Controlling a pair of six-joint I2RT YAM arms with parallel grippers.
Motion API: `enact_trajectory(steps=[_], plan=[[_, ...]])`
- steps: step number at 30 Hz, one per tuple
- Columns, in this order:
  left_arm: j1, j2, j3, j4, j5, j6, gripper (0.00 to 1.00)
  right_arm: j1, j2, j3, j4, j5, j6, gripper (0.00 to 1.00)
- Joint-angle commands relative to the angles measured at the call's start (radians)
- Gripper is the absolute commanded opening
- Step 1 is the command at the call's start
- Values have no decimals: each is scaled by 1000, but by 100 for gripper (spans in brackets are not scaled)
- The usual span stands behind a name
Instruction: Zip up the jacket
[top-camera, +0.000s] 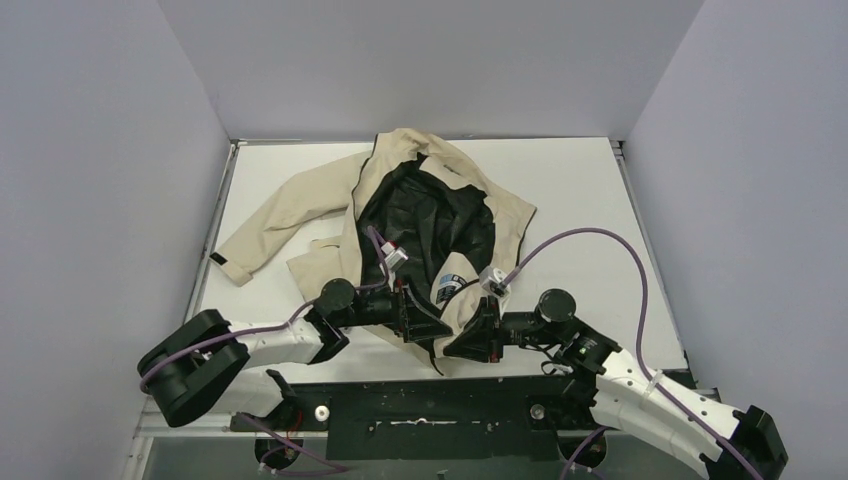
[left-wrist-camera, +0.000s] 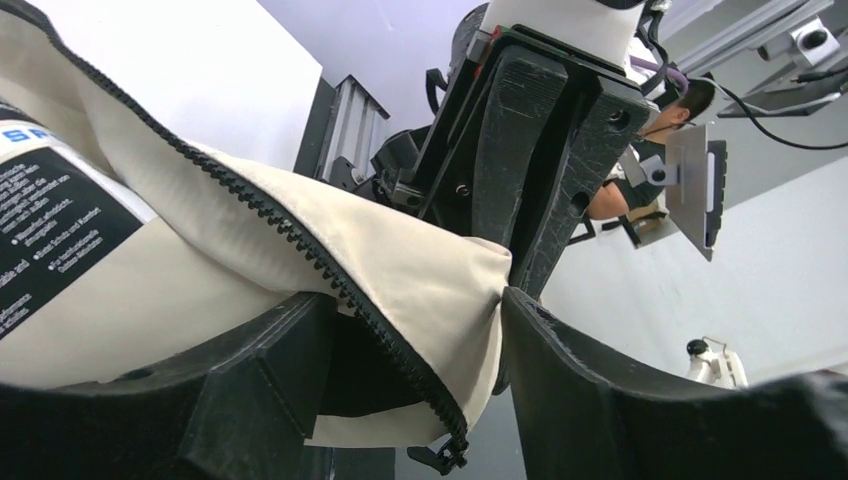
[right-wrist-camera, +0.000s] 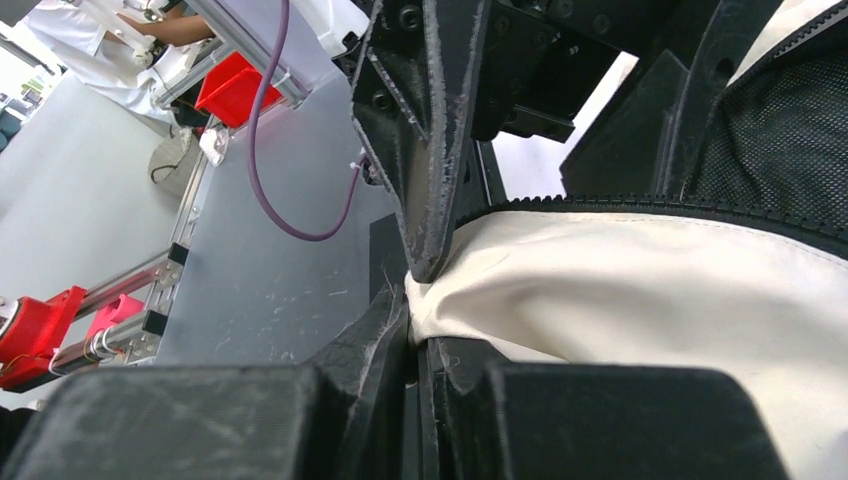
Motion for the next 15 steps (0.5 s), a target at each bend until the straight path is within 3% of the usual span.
enact_trajectory(steps=[1, 12, 15], plan=[[-1, 52, -3, 279, 55, -99, 54, 15, -34, -7, 80, 17, -10, 0], [0, 165, 18, 504, 89, -224, 0, 22, -72, -26, 55, 76, -17, 0], [3, 146, 17, 500, 78, -221, 0, 24, -82, -28, 36, 105, -16, 0]])
